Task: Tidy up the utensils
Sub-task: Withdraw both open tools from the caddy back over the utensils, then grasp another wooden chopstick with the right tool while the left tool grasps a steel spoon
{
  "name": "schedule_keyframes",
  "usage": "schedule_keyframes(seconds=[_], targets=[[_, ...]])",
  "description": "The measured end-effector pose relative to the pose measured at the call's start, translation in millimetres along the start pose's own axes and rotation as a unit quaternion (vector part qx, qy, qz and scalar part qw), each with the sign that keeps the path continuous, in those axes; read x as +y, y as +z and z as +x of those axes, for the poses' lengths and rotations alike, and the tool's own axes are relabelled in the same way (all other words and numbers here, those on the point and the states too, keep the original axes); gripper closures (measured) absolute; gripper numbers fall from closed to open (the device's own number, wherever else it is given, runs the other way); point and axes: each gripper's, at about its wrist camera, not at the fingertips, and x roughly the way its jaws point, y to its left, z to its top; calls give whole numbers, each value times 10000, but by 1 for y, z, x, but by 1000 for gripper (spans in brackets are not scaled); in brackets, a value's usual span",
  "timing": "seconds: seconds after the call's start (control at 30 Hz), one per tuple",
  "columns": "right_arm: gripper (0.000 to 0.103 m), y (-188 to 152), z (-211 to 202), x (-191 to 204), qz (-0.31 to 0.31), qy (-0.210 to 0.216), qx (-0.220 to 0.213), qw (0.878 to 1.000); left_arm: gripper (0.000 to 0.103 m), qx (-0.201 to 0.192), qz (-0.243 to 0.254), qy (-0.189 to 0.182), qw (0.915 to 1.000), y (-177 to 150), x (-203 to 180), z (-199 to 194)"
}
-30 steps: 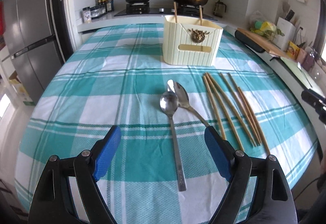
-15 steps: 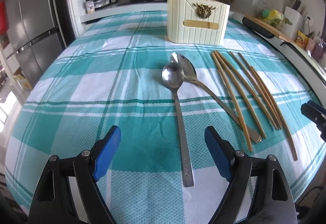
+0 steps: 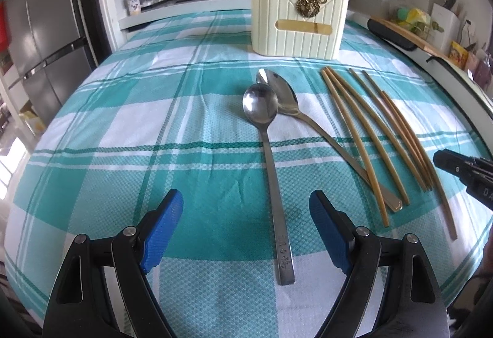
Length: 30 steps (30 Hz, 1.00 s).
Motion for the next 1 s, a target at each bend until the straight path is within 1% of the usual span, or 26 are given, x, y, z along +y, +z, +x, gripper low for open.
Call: schedule_keyframes(seconds=[0.1,0.13,0.23,0.27,0.37,0.5,0.6,0.87,0.97,1.0], targets=[[86,-1,6,4,-104,18,87,9999,18,41,1,-6,10000,0,0,2],[89,-2,7,6,-151,0,116,9998,18,52,5,-7,10000,0,0,2],[92,-4,11,8,-220,-16,199,9996,18,101,25,2,9999,0,-1,5],[94,-4,12,8,-250,-56,193,9995,18,122,30,8,9999,0,-1,5],[95,-5,11,7,-231,-191,171,9994,18,167,16,16,9999,0,-1,7],[96,-6,9,-2,-113,-515,164,9985,18,201,-46,-13,9998,0,2,8],[96,-7,7,-5,-83,-675,184,9975,18,240,-105,-50,9996,1,4,9],[95,-7,6,-10,15,-595,185,9981,18,351,-241,-121,9990,12,10,15],[95,-6,6,-11,-8,-571,219,9981,18,444,-272,-83,9986,20,13,20],[95,-6,7,-11,-4,-553,229,9982,20,476,-264,-77,9985,23,13,23]])
